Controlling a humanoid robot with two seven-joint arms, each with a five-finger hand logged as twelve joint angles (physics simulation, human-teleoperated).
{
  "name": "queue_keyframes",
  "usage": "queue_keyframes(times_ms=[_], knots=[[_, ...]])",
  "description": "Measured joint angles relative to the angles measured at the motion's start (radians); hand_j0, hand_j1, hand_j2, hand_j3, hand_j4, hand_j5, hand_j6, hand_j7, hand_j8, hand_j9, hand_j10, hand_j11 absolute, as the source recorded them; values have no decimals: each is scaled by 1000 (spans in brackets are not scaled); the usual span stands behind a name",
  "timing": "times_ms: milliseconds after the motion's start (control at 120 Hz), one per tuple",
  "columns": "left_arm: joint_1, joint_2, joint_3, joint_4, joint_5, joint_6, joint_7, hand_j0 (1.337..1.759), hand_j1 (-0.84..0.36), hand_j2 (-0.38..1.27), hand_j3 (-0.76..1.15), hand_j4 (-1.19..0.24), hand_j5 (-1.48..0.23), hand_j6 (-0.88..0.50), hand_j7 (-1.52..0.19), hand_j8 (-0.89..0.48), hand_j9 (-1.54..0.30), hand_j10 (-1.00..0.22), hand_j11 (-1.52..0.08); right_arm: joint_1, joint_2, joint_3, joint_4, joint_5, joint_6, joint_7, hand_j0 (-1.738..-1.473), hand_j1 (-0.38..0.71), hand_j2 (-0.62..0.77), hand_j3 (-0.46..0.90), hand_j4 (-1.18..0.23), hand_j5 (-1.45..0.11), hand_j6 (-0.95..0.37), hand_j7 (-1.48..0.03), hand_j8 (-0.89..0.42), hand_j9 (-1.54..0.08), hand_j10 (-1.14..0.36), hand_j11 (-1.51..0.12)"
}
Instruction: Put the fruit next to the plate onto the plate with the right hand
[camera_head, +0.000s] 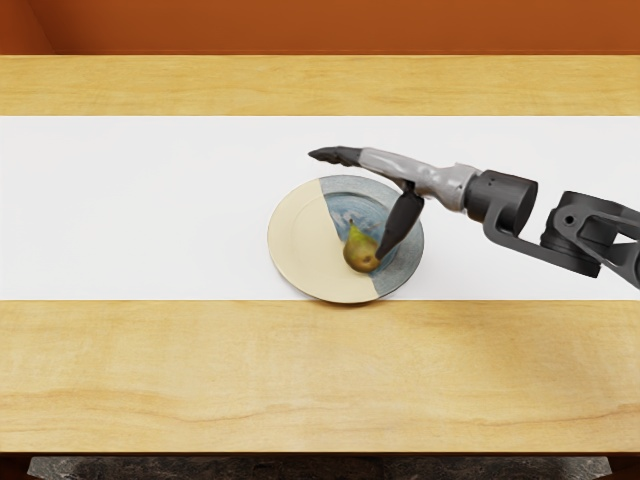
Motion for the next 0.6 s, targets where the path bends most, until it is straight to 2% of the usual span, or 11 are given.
queue_keyframes(times_ms=[117, 325, 600], knots=[[0, 0, 0, 0, 0, 0, 0, 1658, 349, 0, 0, 0, 0, 0, 0, 0, 0, 0, 0, 2, -10, 0, 0, 15, 10, 0, -1658, -303, 2, 0, -45, -56, -46, -56, -43, -56, -38, -56], [0, 0, 0, 0, 0, 0, 0, 1658, 349, 0, 0, 0, 0, 0, 0, 0, 0, 0, 0, 36, -86, 1, -1, 184, 163, 0, -1658, -333, 2, 0, -17, -21, -19, -20, -17, -20, -15, -20], [-4, 0, 1, 0, 0, 0, 0, 1658, 349, 0, 0, 0, 0, 0, 0, 0, 0, 0, 0, 73, -334, 3, -3, 552, 359, -1, -1658, -346, 2, 0, -6, -6, -7, -5, -6, -5, -5, -5]])
